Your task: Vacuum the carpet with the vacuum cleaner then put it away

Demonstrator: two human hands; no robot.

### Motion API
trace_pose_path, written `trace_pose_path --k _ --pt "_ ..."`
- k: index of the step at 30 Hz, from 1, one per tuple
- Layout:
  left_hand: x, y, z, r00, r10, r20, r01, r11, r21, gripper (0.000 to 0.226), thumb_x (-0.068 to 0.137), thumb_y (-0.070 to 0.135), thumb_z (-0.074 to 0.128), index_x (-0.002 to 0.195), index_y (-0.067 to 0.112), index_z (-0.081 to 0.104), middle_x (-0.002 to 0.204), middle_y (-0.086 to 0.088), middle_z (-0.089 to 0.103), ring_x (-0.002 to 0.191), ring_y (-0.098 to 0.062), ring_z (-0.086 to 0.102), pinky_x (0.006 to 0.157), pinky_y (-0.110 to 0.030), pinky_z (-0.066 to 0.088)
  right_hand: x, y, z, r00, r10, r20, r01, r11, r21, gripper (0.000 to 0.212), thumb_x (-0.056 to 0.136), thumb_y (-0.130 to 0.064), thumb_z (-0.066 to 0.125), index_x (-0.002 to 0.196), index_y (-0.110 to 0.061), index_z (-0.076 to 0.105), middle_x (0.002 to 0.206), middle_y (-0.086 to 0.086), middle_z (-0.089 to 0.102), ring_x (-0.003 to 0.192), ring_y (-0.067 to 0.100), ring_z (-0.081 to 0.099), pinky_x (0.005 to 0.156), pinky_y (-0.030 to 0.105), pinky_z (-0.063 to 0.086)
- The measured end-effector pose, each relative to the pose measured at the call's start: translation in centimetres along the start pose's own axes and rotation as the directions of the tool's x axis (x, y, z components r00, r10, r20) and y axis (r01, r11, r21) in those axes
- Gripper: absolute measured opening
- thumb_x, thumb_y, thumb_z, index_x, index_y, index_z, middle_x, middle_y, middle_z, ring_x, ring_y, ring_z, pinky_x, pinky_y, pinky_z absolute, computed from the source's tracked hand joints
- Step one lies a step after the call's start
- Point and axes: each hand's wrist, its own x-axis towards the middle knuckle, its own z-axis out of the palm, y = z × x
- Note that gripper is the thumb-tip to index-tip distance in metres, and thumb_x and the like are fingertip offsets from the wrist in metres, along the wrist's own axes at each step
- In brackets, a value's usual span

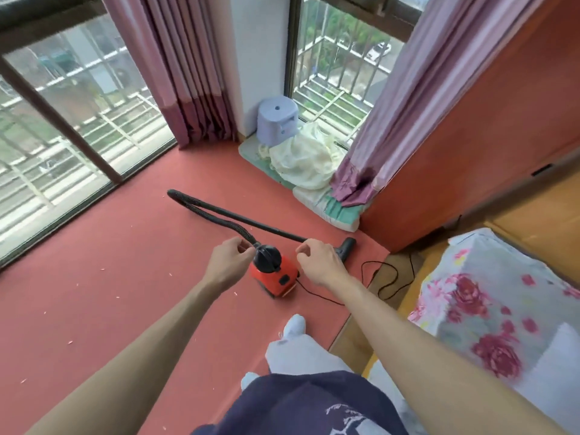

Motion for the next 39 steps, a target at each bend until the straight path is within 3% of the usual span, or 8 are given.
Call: trace_pose_path --k 14,21,24,26,27,30,37,39 --pt "10.8 2.4 0.7 0.986 -0.085 0.141 0.054 0.977 0.208 0.014 0.085 0.018 0.054 0.081 0.009 0.065 0.074 -0.004 0.069 0.080 -0.029 0.067 0.076 -0.043 0.056 8.9 2.0 -1.1 0.978 0.206 0.030 -0.208 0.958 0.198 0.028 0.094 -0.017 0.048 0.116 -0.015 0.065 0.122 0.008 0.065 0.116 0.026 0.057 0.094 0.028 0.041" --pt "18.4 -4.8 1.3 0.950 -0.209 0.232 0.113 0.922 0.370 0.016 0.082 0.017 0.052 0.083 0.009 0.065 0.081 -0.011 0.070 0.084 -0.034 0.067 0.077 -0.043 0.057 12.5 5.1 6.5 0.886 0.453 0.101 -0.452 0.793 0.408 0.040 0.091 -0.015 0.051 0.130 -0.008 0.058 0.126 0.013 0.064 0.112 0.027 0.059 0.098 0.036 0.045" --pt "21.3 -7.6 2.0 0.934 -0.263 0.242 0.148 0.901 0.407 0.017 0.081 0.016 0.050 0.083 0.007 0.064 0.083 -0.012 0.071 0.085 -0.034 0.067 0.078 -0.043 0.057 14.2 5.1 10.4 0.824 0.537 0.181 -0.546 0.667 0.507 0.034 0.087 -0.009 0.055 0.117 0.007 0.059 0.110 0.024 0.067 0.090 0.029 0.059 0.092 0.046 0.049" --pt "23.1 -8.7 3.2 0.927 -0.265 0.266 0.134 0.896 0.423 0.019 0.080 0.018 0.049 0.083 0.007 0.064 0.084 -0.013 0.071 0.085 -0.034 0.067 0.078 -0.042 0.058 15.6 5.1 12.8 0.814 0.541 0.210 -0.565 0.655 0.502 0.022 0.085 -0.009 0.056 0.102 0.002 0.065 0.092 0.019 0.066 0.088 0.033 0.057 0.081 0.039 0.048" --pt "24.2 -9.1 4.1 0.926 -0.254 0.280 0.114 0.894 0.434 0.019 0.081 0.018 0.049 0.083 0.007 0.064 0.084 -0.013 0.071 0.085 -0.034 0.067 0.077 -0.042 0.058 16.7 5.4 14.4 0.820 0.530 0.213 -0.558 0.662 0.500 0.019 0.085 -0.010 0.056 0.099 -0.003 0.066 0.089 0.012 0.065 0.089 0.031 0.056 0.077 0.034 0.047" --pt "27.3 -10.5 7.7 0.918 -0.174 0.356 -0.023 0.873 0.487 0.021 0.083 0.018 0.048 0.084 0.004 0.065 0.083 -0.013 0.071 0.084 -0.034 0.066 0.074 -0.042 0.056 19.6 6.4 18.1 0.821 0.514 0.247 -0.562 0.656 0.504 0.035 0.089 -0.014 0.054 0.123 -0.015 0.062 0.118 0.003 0.065 0.114 0.027 0.057 0.096 0.032 0.045" --pt "32.9 -19.0 20.6 0.807 0.031 0.590 -0.424 0.725 0.543 0.030 0.086 0.014 0.045 0.112 0.009 0.059 0.113 -0.007 0.063 0.105 -0.027 0.057 0.088 -0.043 0.048 27.1 13.6 28.9 0.794 0.530 0.297 -0.597 0.590 0.543 0.016 0.094 -0.018 0.054 0.108 -0.020 0.061 0.106 0.000 0.062 0.105 0.023 0.054 0.084 0.027 0.043" --pt "35.2 -21.9 23.9 0.762 0.102 0.640 -0.540 0.645 0.540 0.034 0.087 0.015 0.046 0.118 0.010 0.058 0.119 -0.006 0.060 0.112 -0.027 0.053 0.092 -0.042 0.045 29.7 16.1 31.8 0.765 0.549 0.336 -0.628 0.519 0.580 0.044 0.094 -0.019 0.055 0.137 -0.014 0.051 0.134 0.002 0.056 0.128 0.021 0.049 0.103 0.031 0.040"
